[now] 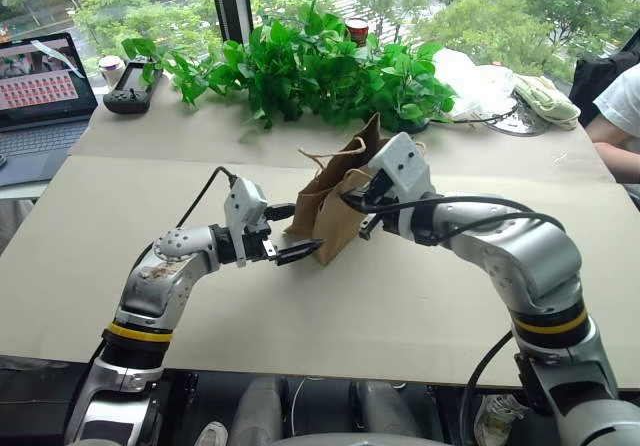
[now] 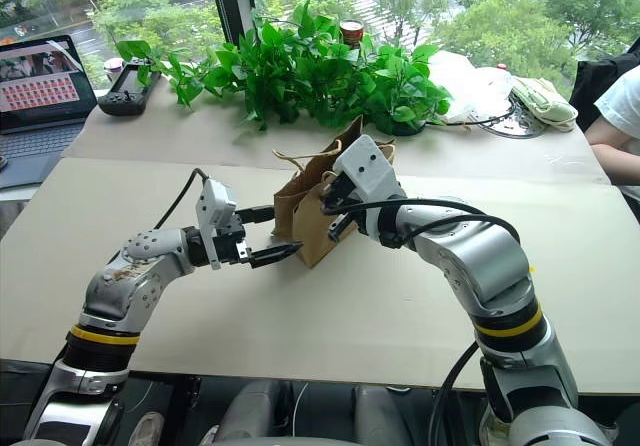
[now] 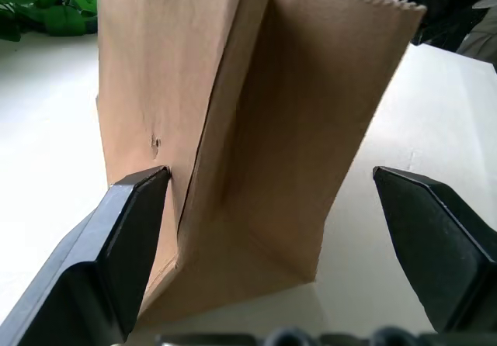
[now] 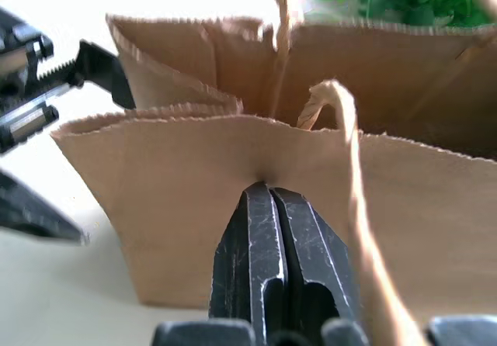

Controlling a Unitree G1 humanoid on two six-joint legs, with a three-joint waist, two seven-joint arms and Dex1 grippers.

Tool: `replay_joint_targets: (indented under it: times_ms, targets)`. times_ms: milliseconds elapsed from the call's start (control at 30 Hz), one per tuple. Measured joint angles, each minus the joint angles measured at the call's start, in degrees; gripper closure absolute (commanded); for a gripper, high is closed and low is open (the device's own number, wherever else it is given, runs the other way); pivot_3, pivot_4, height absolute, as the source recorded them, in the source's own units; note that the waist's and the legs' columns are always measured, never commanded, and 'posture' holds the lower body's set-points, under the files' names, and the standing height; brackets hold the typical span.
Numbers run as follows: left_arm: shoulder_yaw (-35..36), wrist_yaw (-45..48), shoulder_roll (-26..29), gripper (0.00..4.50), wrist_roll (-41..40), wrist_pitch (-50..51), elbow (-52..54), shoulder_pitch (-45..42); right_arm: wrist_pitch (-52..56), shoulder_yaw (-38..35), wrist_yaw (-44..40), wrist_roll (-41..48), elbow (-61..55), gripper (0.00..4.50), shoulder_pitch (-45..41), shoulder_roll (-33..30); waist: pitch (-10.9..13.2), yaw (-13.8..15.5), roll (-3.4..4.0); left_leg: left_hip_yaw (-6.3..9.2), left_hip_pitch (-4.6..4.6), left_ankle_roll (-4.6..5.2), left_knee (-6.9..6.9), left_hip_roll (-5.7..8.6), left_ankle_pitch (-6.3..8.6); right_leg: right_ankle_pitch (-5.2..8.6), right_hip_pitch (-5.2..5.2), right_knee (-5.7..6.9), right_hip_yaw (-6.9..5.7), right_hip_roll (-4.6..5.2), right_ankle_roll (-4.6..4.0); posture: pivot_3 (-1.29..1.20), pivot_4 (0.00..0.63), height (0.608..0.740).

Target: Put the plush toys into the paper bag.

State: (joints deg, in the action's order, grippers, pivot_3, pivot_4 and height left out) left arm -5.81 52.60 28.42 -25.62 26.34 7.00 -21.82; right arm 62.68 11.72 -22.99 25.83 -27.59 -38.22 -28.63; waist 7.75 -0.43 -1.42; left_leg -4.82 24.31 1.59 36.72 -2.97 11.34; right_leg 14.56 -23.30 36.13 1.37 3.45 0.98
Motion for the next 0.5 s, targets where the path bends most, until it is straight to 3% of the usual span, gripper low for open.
replay_joint_targets:
  times_ms: [500]
  targets:
    - [-2.3,-11.5,-10.0,0.0,11.2,-8.1,-8.8,-3.2,1.2,1.6,1.8,-2.7,2.2,4.47,-1.1,4.1,0.0,0.0,0.0,0.0,0.02,0.0,0.0,0.02,0.0,0.0,0.01,-0.01,0.0,0.01,0.01,0.0,0.15,0.74]
